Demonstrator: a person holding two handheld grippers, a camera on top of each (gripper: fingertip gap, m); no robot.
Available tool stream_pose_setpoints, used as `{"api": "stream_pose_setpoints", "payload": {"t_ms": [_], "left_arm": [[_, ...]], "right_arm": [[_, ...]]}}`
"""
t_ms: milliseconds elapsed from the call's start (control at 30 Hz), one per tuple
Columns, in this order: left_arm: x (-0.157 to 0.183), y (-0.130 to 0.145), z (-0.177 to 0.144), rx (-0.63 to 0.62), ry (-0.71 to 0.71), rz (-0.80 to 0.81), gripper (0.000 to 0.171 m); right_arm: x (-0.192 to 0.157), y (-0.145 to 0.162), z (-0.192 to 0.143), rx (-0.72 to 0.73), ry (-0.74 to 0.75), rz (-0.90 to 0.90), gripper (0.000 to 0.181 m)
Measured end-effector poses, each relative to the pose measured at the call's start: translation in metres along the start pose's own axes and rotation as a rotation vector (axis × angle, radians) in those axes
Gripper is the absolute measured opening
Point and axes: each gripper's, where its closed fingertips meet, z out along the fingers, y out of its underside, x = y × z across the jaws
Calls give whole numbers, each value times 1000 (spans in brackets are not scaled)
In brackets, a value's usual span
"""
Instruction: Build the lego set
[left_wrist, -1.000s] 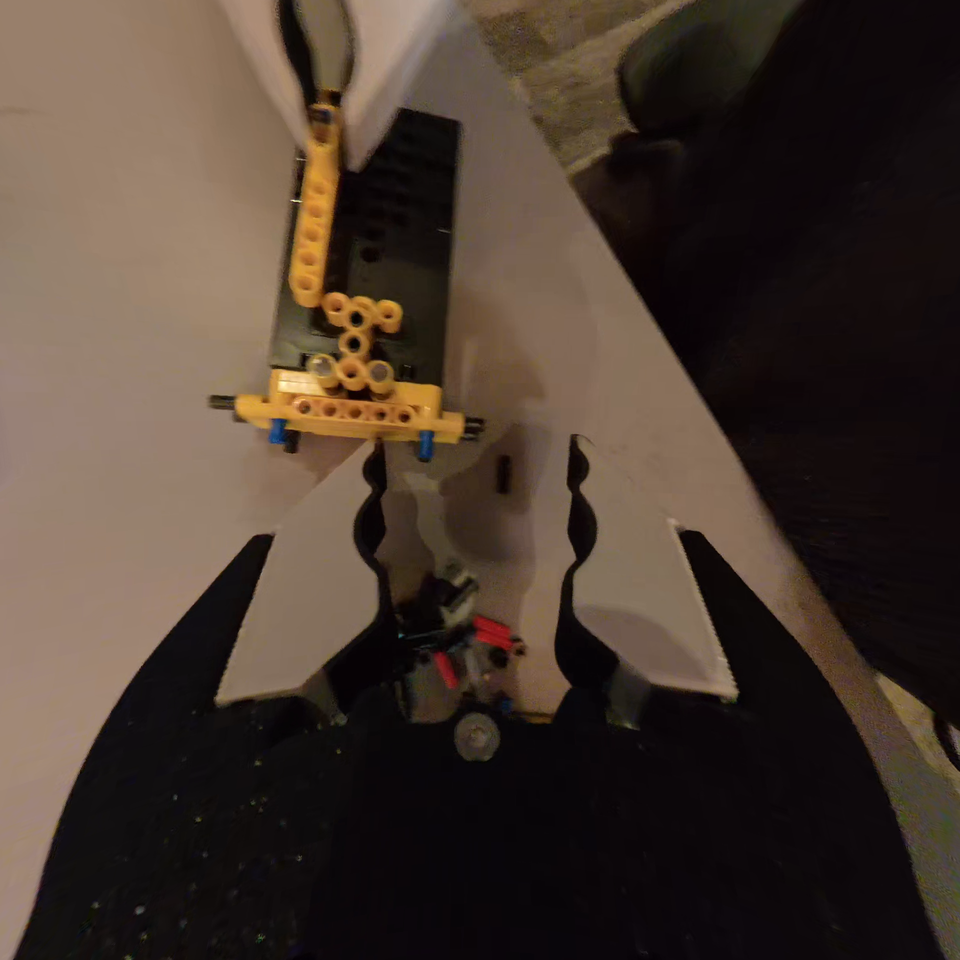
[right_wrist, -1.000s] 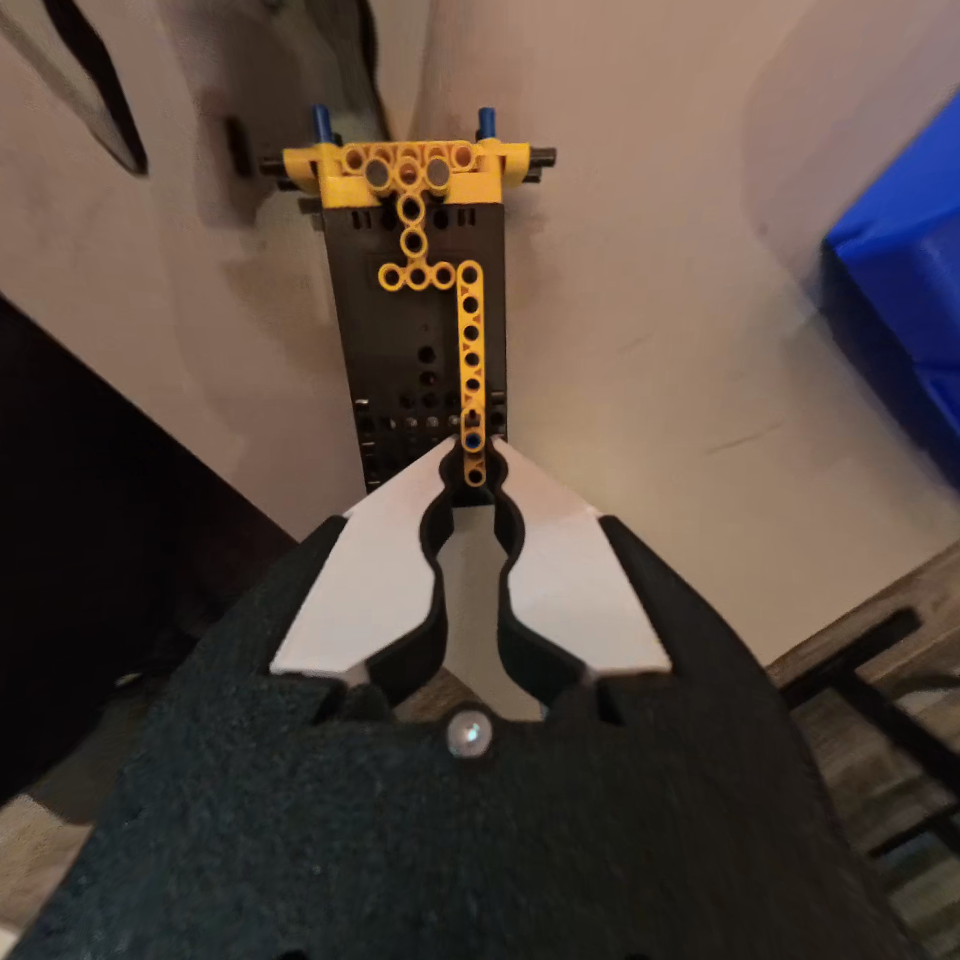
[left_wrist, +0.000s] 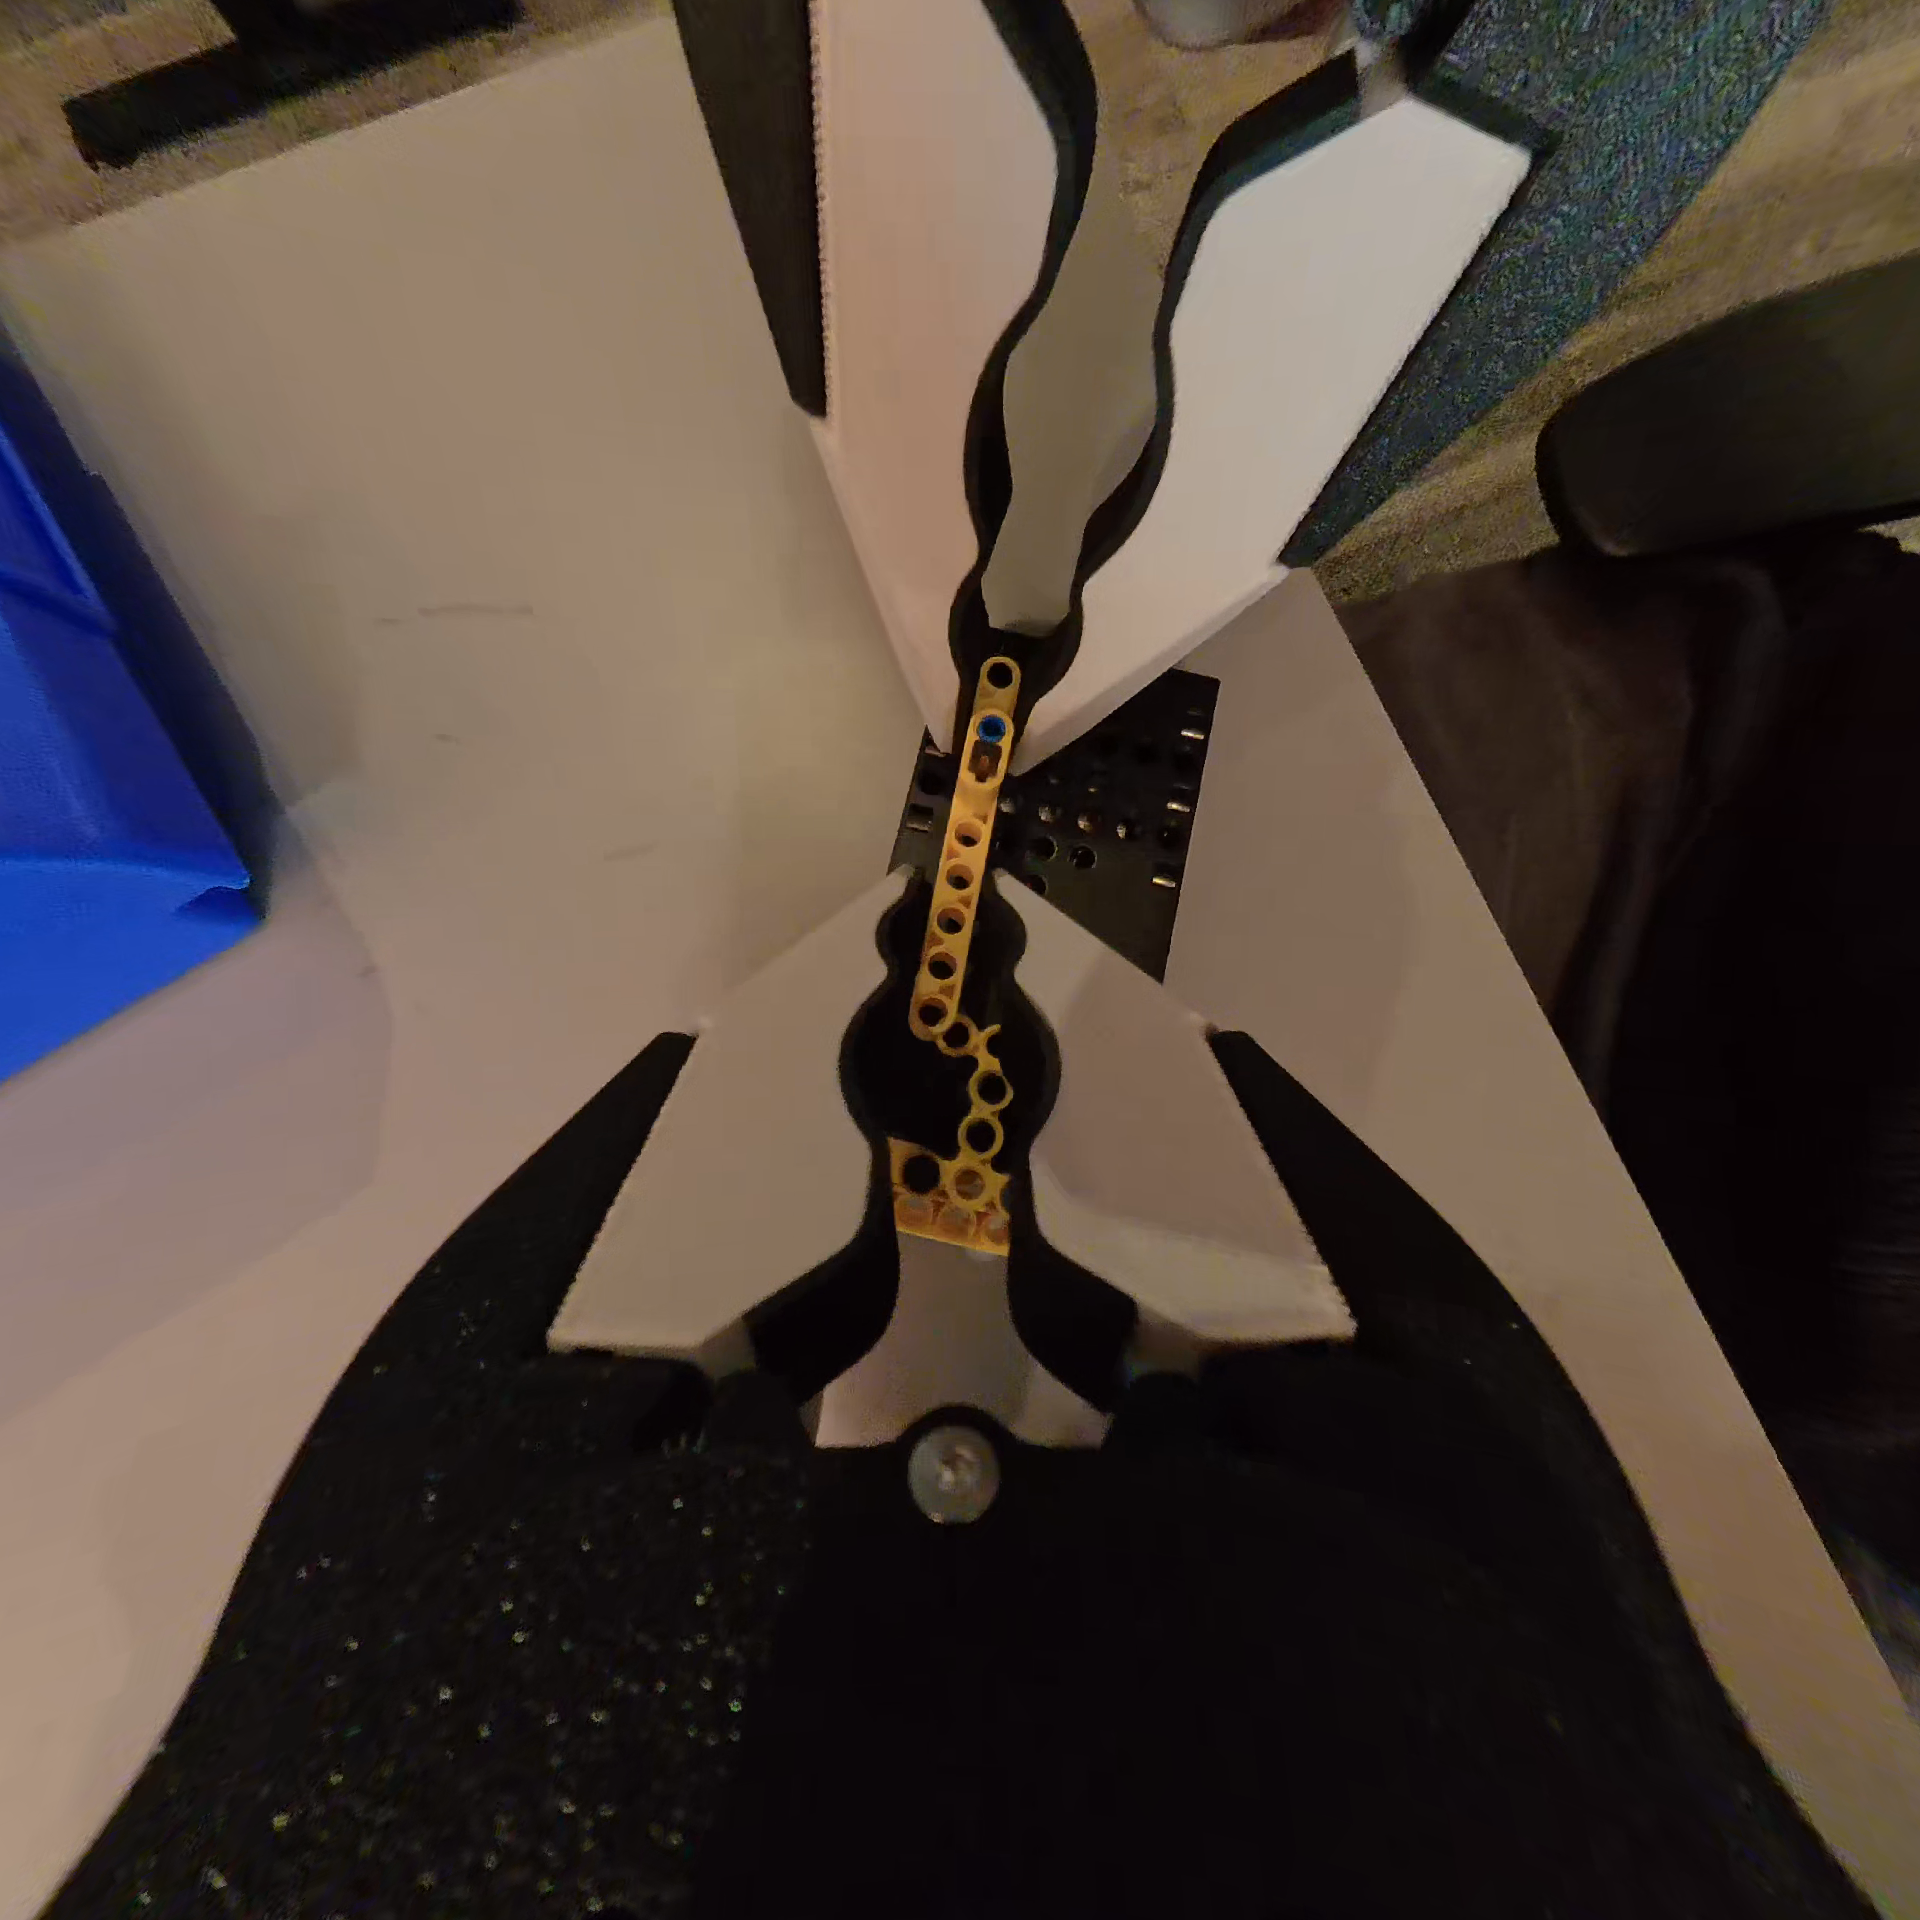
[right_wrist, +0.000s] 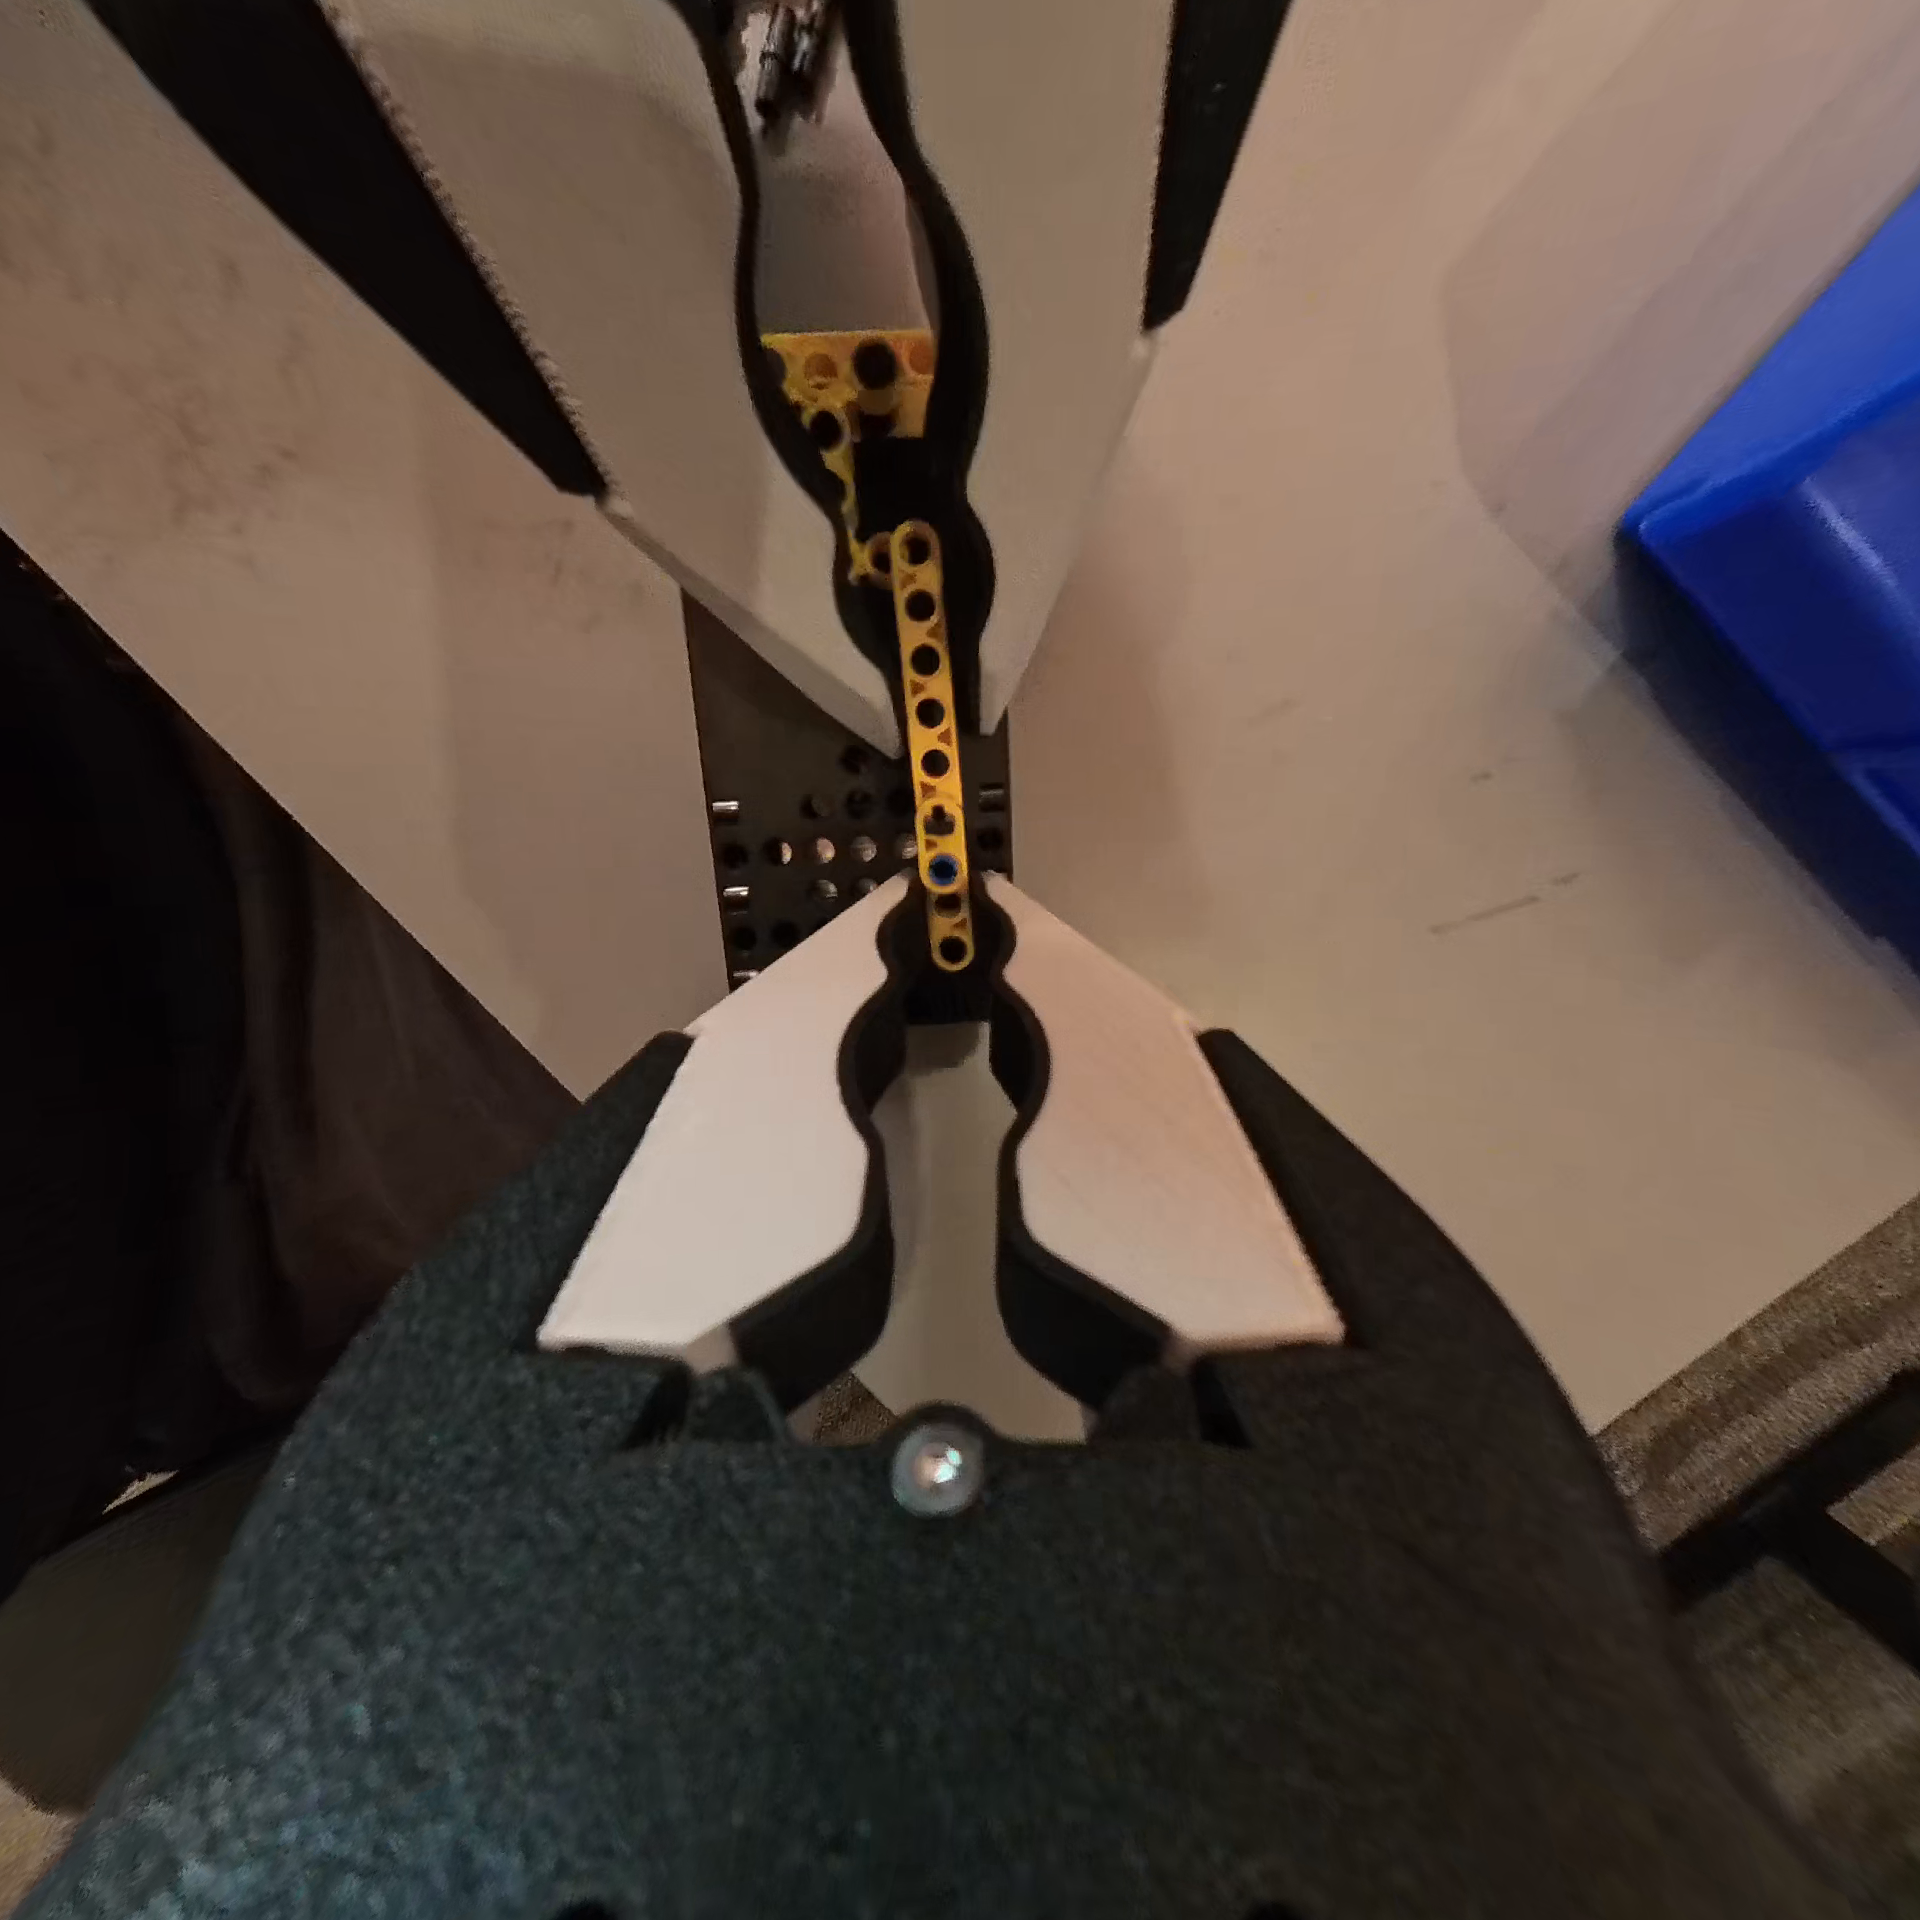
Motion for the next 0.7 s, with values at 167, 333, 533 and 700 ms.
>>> {"api": "stream_pose_setpoints", "payload": {"t_ms": [167,333,533,700], "left_arm": [[1,1,0,-32,-17,49,7],[0,3,-2,-72,-23,76,6],[-1,4,-3,-92,-12,83,6],[-1,4,-3,-95,3,71,6]], "right_arm": [[4,4,-5,28,69,-51,14],[17,4,-32,206,53,60,22],[11,-6,-30,237,-7,50,21],[10,2,-17,128,6,-27,0]]}}
